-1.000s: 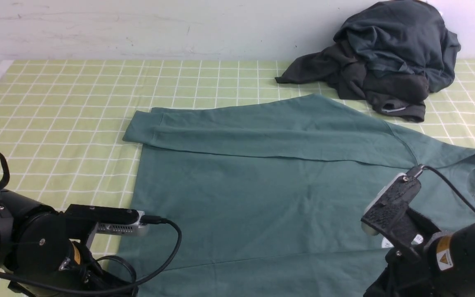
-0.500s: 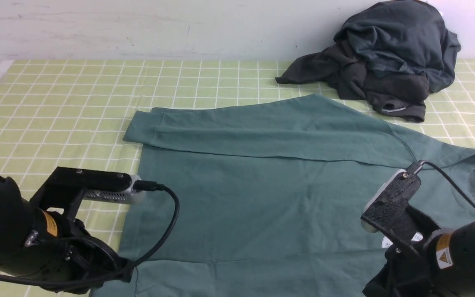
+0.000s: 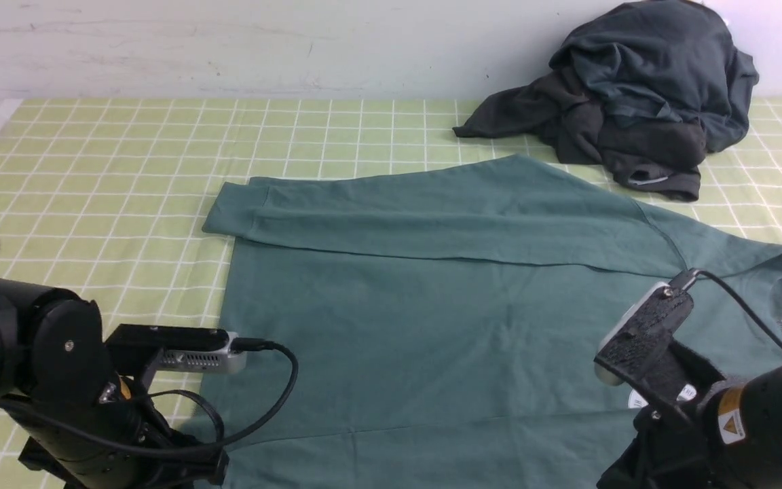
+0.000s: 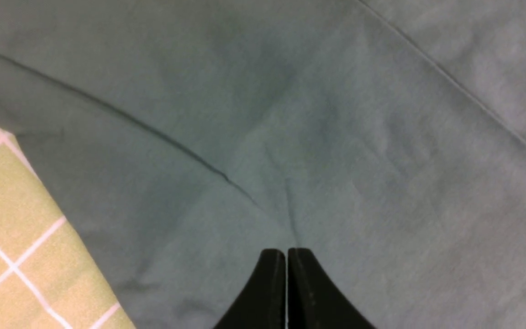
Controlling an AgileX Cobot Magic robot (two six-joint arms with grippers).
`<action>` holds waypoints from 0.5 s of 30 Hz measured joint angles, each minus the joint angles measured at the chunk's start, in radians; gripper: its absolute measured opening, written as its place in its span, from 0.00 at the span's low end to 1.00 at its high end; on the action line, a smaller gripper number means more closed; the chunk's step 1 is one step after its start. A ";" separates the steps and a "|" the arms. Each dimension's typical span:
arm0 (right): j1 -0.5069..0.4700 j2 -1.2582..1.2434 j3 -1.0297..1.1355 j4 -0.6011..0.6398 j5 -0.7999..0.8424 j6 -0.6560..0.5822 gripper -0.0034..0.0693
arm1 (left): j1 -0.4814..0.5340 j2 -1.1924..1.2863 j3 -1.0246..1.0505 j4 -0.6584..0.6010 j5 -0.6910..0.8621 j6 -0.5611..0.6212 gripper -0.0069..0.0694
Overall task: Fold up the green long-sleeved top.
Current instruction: Use the left arm to clamp the cuff closest to it
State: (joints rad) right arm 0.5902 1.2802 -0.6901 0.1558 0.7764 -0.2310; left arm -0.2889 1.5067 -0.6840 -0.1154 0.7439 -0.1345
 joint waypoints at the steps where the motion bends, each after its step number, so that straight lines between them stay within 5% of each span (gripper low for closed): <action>1: 0.000 0.000 0.000 0.000 0.004 0.000 0.05 | 0.000 0.020 0.000 -0.002 -0.009 0.000 0.43; 7: 0.000 0.000 0.000 0.001 0.010 0.000 0.05 | 0.000 0.030 -0.002 -0.016 -0.016 0.000 0.14; 15: 0.000 0.000 0.000 0.001 0.012 0.000 0.05 | 0.000 -0.173 -0.002 -0.034 0.035 0.002 0.11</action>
State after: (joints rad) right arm 0.5902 1.2802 -0.6901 0.1570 0.7888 -0.2310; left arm -0.2889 1.3340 -0.6861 -0.1496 0.7784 -0.1325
